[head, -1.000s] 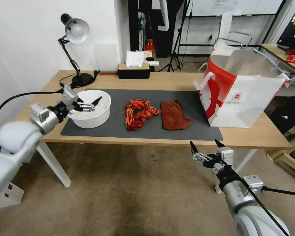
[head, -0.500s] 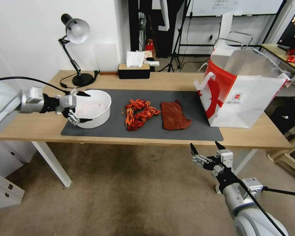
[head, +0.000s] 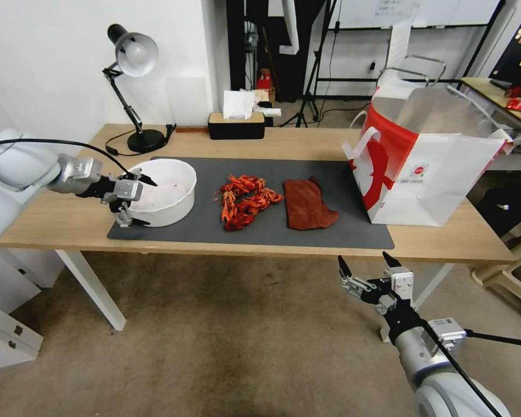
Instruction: Sweep shrimp from table into container with towel, then put container into takeout bag.
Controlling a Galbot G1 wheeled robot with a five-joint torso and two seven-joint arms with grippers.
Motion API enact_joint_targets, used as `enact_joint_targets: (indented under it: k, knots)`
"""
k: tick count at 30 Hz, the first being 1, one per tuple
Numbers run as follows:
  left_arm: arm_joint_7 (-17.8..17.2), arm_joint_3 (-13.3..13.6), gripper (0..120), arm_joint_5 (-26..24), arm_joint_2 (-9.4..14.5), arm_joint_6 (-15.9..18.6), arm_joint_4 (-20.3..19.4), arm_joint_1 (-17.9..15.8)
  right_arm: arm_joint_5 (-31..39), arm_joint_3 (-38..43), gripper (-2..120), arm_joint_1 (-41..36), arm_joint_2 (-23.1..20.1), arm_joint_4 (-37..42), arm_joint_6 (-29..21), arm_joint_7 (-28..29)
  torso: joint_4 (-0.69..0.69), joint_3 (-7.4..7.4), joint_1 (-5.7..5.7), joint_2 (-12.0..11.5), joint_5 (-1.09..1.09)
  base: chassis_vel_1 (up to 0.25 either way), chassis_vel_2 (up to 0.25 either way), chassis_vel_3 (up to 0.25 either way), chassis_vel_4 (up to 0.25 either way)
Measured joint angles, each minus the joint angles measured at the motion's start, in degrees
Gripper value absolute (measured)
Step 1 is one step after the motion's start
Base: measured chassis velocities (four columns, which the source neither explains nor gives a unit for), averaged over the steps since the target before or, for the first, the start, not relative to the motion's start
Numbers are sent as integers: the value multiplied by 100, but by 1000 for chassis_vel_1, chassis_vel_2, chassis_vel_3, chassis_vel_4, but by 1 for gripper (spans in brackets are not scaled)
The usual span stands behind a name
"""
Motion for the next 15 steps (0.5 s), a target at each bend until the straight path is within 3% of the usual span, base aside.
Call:
enact_joint_targets:
  k: [5, 15]
  knots:
    - [24, 231, 100, 122, -203, -109, 140, -171, -57, -9, 100, 8, 48, -26, 15, 1, -2, 0, 0, 0, 0, 0, 0, 0, 0]
    - [221, 287, 96, 570, -482, -299, 515, -190, -102, -2, 100, -13, 102, -73, 34, 1, -1, 0, 0, 0, 0, 0, 0, 0, 0]
